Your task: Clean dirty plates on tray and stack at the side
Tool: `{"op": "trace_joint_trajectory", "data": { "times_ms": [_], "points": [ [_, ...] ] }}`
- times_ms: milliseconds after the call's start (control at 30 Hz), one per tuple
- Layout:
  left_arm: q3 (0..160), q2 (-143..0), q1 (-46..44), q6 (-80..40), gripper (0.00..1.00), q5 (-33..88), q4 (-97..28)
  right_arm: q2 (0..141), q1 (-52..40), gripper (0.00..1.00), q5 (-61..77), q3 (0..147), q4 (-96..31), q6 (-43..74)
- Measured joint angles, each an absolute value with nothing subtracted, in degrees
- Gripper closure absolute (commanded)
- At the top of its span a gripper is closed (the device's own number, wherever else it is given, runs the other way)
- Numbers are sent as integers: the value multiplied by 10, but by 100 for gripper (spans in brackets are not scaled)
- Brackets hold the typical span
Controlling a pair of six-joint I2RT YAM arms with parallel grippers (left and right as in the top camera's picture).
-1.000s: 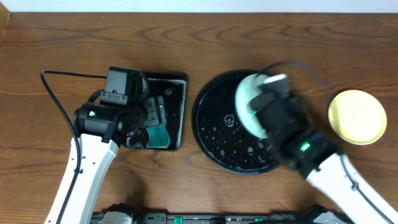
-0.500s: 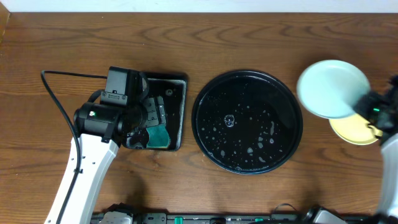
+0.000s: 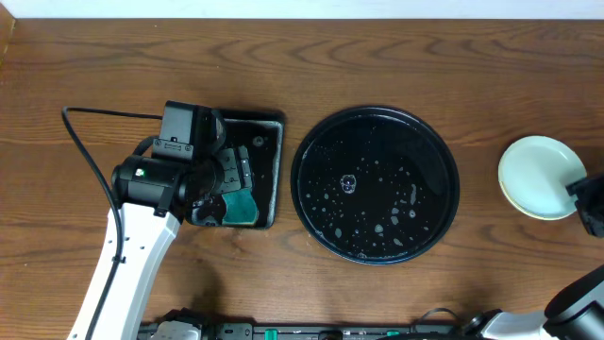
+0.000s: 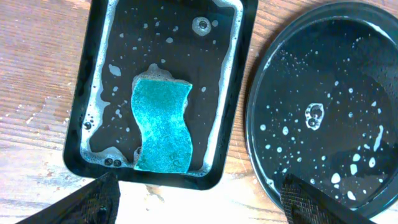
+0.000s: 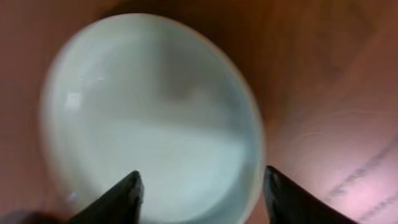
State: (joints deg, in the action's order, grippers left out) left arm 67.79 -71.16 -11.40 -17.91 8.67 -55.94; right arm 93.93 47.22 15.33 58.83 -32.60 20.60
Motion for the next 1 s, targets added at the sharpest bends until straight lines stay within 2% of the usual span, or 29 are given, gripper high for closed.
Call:
{"op": "trace_joint_trajectory", "data": {
  "times_ms": [167, 367, 400, 433, 600, 733, 1000],
  "points": [
    [678, -712, -114, -179, 17, 87, -559, 846, 444, 43, 248, 596, -325, 206],
    [678, -712, -114, -179, 17, 87, -559, 648, 305, 37, 349, 618, -356, 197],
    [678, -712, -114, -179, 17, 87, -559, 609, 271, 29, 361, 620, -369, 190],
    [678, -712, -114, -179, 17, 87, -559, 571, 234, 1, 370, 621, -385, 186],
    [678, -712, -114, -179, 17, 87, -559, 451, 107, 1, 397, 622, -439, 155],
    [678, -712, -114, -179, 17, 87, -559, 389, 47, 1, 405, 621, -459, 154],
    [678, -712, -114, -179, 17, 87, -559, 336, 31, 1, 380, 621, -495, 107]
  ]
}}
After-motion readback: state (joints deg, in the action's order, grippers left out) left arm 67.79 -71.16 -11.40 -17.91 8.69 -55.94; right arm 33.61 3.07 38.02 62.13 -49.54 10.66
